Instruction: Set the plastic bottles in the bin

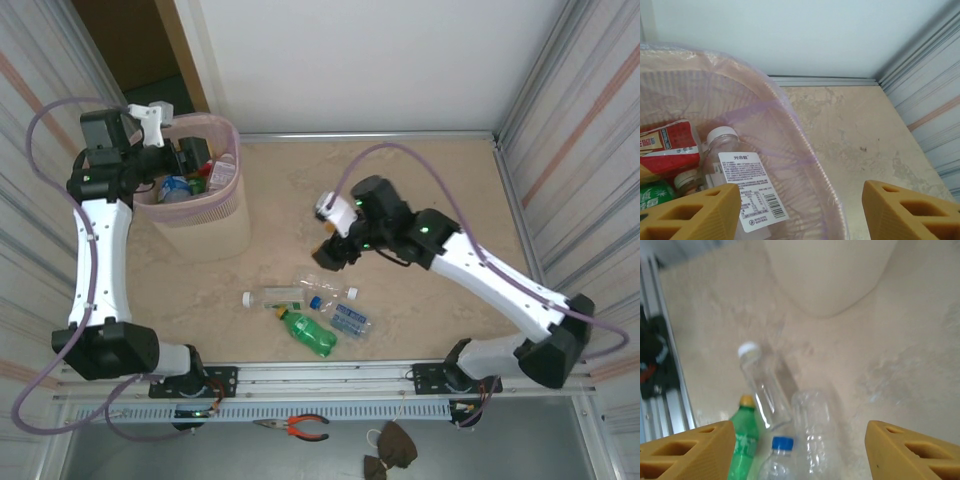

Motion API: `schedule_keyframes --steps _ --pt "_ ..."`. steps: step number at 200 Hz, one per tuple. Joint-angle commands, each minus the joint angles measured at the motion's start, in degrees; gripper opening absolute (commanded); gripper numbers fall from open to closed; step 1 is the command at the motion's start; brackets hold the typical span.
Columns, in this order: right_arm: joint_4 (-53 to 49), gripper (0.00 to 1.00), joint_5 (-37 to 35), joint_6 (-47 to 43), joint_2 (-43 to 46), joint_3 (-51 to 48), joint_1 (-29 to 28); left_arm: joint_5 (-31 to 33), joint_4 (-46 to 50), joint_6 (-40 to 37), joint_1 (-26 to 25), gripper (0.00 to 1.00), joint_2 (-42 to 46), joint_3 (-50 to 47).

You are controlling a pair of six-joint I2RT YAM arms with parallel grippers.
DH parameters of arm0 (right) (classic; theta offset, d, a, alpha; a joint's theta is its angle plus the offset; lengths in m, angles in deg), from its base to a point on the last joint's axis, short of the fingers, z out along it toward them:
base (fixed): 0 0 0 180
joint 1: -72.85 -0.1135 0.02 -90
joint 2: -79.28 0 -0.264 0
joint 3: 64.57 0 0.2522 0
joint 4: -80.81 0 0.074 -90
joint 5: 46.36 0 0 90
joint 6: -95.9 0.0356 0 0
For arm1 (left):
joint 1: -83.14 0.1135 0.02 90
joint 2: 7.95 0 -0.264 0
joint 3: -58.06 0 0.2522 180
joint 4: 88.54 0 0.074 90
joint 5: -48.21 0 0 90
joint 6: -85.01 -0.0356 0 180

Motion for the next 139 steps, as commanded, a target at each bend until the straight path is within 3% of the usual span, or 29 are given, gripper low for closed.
schedule_keyframes --steps 1,54,97,139 --pt "-8.42 0.67 -6.03 -7.73 -6.66 4.98 -4.73 -1.83 -3.46 1.48 0.21 0.66 3.45 -2.00" --pt "-18.23 0.66 -13.29 -13.57 -28.22 20.55 -14.19 -2.43 -3.49 2.35 4.88 0.67 8.27 -5.66" --pt "-21.13 0.67 -12.89 -15.14 -43.76 34.58 -16.67 -4.68 -3.57 2.78 7.71 0.67 10.09 -6.15" --pt "-25.03 0.74 -14.84 -17.03 -55.31 45.37 -18.08 -5.51 -3.69 2.97 8.49 0.67 10.73 -6.38"
